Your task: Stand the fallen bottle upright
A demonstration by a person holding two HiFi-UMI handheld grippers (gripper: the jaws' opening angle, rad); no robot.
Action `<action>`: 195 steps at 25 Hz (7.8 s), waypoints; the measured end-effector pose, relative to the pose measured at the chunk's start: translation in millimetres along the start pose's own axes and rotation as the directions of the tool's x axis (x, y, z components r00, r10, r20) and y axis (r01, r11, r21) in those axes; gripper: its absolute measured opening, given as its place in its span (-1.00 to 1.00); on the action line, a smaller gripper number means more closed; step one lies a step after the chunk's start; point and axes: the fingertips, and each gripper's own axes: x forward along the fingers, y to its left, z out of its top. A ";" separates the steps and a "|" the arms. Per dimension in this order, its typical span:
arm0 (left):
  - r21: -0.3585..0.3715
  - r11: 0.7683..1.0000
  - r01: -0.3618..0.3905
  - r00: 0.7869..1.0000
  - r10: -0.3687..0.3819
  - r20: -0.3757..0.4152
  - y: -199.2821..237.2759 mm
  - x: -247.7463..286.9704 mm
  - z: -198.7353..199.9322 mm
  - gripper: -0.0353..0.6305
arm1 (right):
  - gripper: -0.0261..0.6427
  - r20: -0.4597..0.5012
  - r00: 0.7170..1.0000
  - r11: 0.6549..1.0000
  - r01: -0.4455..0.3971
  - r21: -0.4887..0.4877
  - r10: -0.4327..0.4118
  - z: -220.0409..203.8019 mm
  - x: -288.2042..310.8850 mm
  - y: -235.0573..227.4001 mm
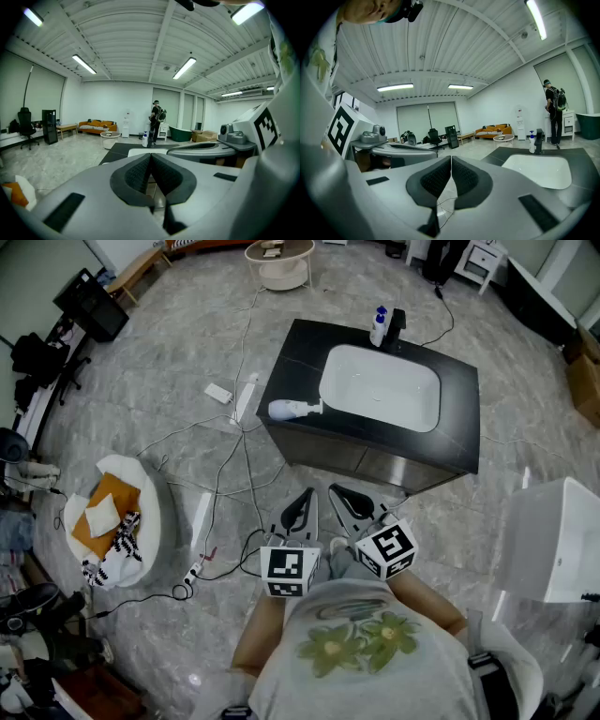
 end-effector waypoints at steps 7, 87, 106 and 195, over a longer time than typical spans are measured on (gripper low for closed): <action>0.009 1.000 -0.009 1.000 0.009 -0.001 11.3 6.8 3.5 -0.84 | -0.79 0.011 1.000 1.000 -0.001 -0.015 0.001 4.3 5.3 -3.3; -0.024 0.983 0.183 0.960 -0.184 -0.210 242.2 285.8 -10.5 -0.84 | -0.51 -0.468 0.853 0.938 0.324 0.127 -0.231 -122.2 293.2 -251.6; -0.047 0.983 0.180 0.944 -0.186 -0.272 245.8 300.4 -36.1 -0.84 | -0.51 -0.529 0.817 0.931 0.342 0.126 -0.228 -159.6 308.7 -271.9; -0.028 0.992 0.125 0.968 -0.128 -0.215 249.1 263.2 -17.7 -0.84 | -0.72 -0.298 0.853 0.797 0.202 -0.569 -0.429 -24.0 312.6 -249.5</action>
